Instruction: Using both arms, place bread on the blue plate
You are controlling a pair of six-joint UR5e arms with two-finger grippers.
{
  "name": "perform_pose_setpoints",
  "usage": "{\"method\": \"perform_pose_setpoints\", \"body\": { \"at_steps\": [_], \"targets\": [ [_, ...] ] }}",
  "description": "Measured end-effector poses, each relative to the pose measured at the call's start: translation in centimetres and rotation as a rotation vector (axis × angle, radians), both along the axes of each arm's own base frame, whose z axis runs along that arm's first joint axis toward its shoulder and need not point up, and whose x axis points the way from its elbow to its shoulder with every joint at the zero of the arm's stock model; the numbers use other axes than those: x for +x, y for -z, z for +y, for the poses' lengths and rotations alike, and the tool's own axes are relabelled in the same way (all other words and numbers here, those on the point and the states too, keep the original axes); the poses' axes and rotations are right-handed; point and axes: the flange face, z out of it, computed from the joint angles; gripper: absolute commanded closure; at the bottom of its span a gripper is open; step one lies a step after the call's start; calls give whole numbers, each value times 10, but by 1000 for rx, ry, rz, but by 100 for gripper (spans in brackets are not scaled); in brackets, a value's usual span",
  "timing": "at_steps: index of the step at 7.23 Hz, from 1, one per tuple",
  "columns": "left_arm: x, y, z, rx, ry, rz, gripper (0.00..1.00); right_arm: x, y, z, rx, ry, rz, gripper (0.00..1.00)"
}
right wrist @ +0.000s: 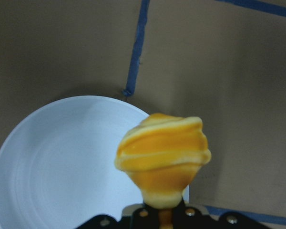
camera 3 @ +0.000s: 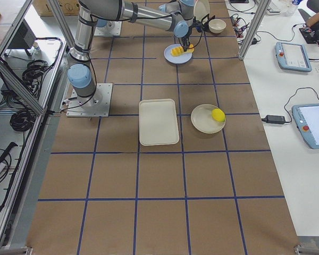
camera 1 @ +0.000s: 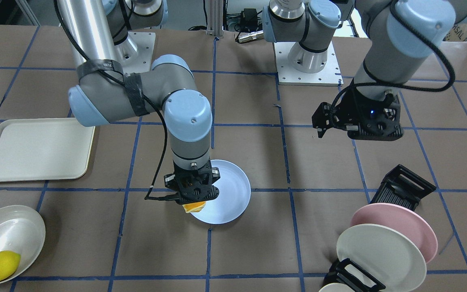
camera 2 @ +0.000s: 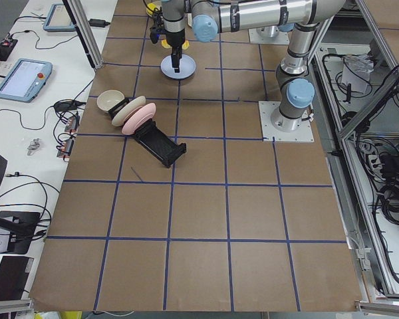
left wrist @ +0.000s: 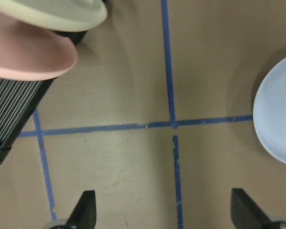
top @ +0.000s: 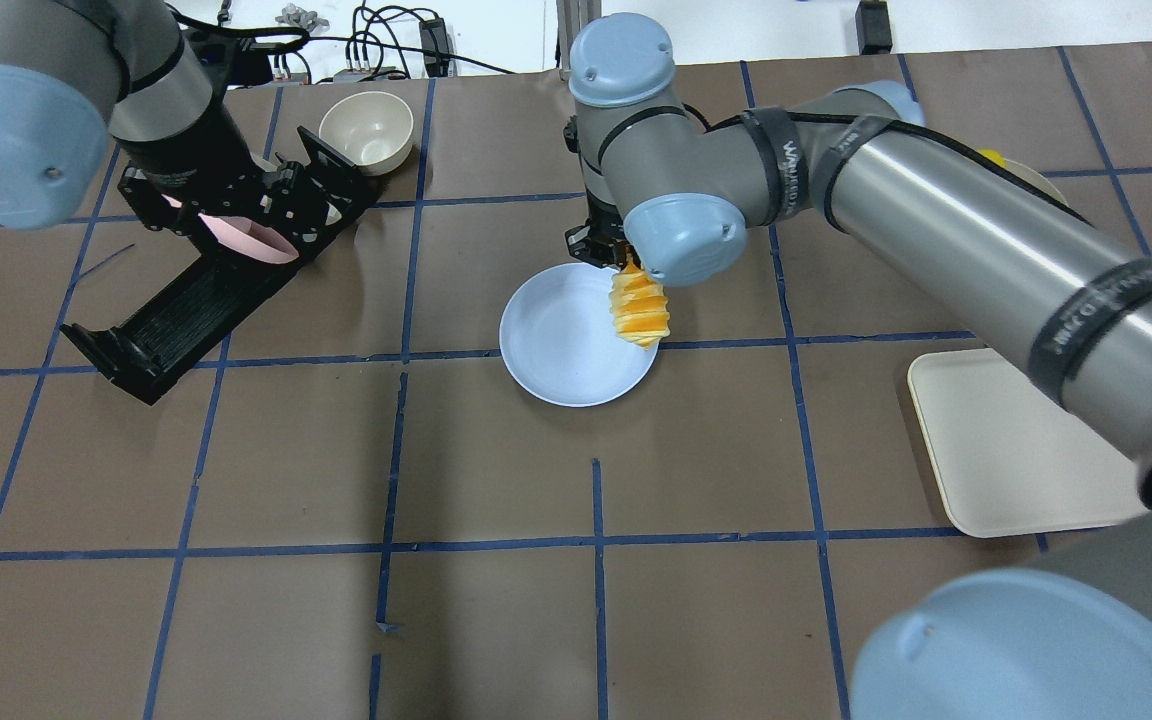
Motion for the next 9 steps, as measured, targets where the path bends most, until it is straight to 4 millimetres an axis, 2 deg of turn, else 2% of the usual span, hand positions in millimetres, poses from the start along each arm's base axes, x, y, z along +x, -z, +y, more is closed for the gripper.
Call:
{"method": "perform_pose_setpoints", "body": {
  "at_steps": [1, 2, 3, 4, 5, 6, 9],
  "targets": [
    [-3, -16, 15, 2, -1, 4, 0, 15, 15, -9, 5, -1, 6, 97],
    [-7, -24, 28, 1, 1, 19, 0, 24, 26, -14, 12, -2, 12, 97],
    [-10, -27, 35, 0, 3, 32, 0, 31, 35, -14, 20, -8, 17, 97],
    [-11, -29, 37, -2, 5, 38, 0, 37, 39, -11, 24, -13, 20, 92],
    [-12, -31, 37, -7, 5, 41, 0, 40, 42, -9, 29, -13, 21, 11],
    [-12, -34, 35, -14, 4, 50, 0, 42, 46, -6, 39, -17, 24, 0],
    [-14, -34, 36, -15, 0, 74, 0, 47, 57, 7, 64, -40, 31, 0]
  ]
}}
